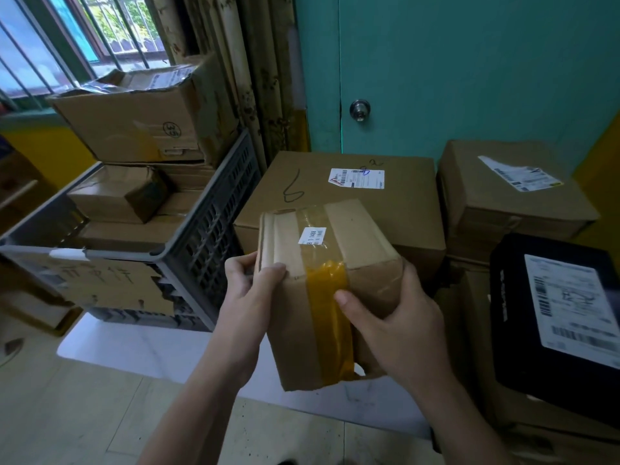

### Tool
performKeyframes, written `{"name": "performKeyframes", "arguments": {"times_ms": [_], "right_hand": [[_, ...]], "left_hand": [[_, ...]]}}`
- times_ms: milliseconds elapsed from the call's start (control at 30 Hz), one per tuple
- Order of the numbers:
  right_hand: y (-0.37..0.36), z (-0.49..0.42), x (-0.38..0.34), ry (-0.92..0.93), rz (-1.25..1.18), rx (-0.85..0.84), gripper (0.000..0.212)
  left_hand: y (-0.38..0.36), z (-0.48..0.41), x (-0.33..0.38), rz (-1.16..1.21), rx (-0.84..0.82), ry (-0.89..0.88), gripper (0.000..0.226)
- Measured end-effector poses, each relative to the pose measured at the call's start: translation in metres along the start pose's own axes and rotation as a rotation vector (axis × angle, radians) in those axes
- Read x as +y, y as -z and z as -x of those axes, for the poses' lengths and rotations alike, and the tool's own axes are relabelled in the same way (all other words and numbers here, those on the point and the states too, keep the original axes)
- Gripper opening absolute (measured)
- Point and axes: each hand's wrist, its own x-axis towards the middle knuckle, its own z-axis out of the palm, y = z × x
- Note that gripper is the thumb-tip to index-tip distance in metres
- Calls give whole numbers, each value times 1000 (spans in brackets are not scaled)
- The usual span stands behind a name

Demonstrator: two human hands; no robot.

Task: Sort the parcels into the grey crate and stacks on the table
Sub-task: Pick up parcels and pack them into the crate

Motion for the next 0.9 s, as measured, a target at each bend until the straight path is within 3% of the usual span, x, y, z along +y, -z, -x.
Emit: {"name": "performKeyframes", "arguments": {"times_ms": [133,367,467,600,800,900], "right_hand": [[0,-3,-2,-54,53,54,112],[1,0,-4,-22,44,23,97],[7,1,-4,-8,-80,-56,84],[10,1,-4,24,-36,-64,89],[14,0,-2,-3,43,-76,90],[17,-2,2,-63,-24,-155,71]], "left_hand": [[-7,4,0,-39,-6,-25,39],[-2,3,4,3,-7,-6,35],[8,2,5,4,-33,-20,56],[14,2,4,-15,-118,8,89],[10,6,-1,12,-158,81,78],[12,7,2,59,-131,142,66]]}}
